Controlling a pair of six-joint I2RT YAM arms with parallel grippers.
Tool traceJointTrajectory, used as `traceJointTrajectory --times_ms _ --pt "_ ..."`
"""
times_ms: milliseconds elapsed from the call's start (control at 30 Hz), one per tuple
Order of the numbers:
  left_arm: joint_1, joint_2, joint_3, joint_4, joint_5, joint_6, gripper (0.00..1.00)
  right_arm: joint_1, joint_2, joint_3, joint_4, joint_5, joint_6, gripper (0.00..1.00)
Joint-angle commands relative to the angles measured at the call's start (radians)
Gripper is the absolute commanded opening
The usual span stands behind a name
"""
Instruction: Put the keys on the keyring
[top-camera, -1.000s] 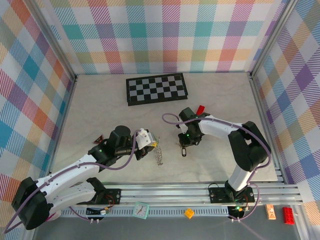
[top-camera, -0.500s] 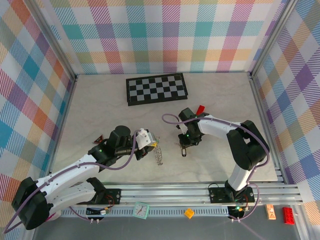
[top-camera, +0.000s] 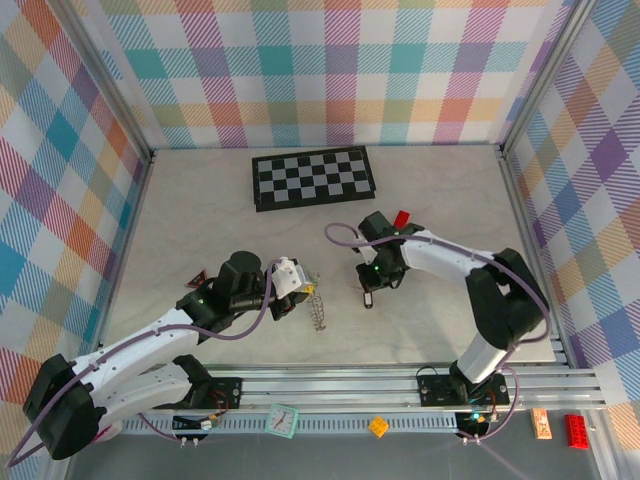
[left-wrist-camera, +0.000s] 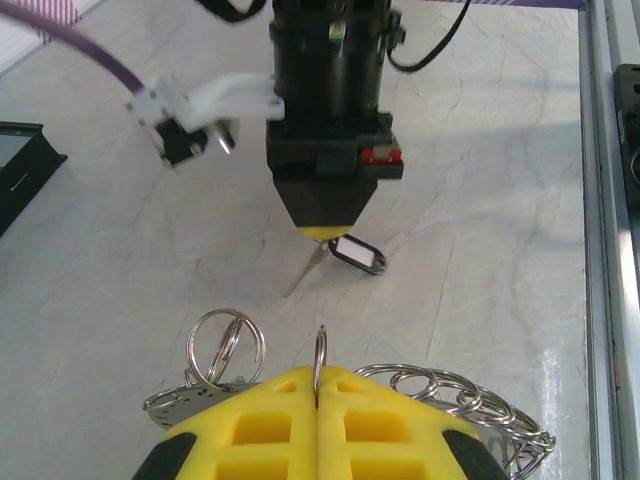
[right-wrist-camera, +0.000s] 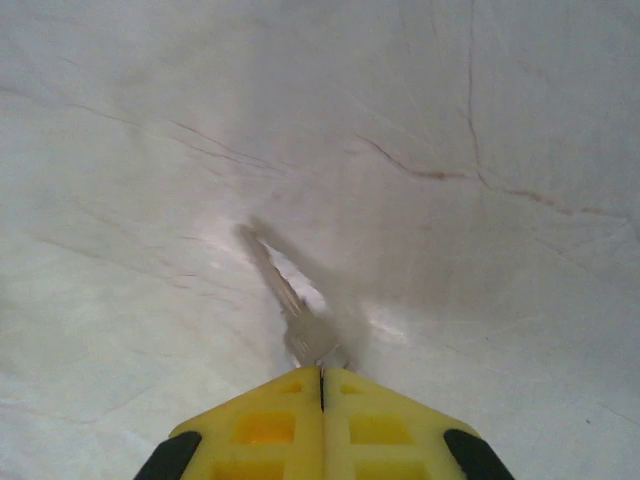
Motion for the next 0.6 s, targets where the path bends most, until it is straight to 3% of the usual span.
traceJointTrajectory --times_ms 0,233,567 --pt "-0.010 -0.012 0.026 0.035 0.014 0.000 0.00 0.026 -0.108 -0.006 0.037 0.024 -0.057 0.00" --pt "-0.009 -0.022 0.032 0.033 0.009 -0.016 0.00 0.064 -0.284 -0.097 0.191 0.033 -0.168 0.00" --pt "-0.009 -0.020 0.046 0.030 0.011 -0.028 0.00 0.074 -0.417 -0.166 0.302 -0.273 -0.326 0.00"
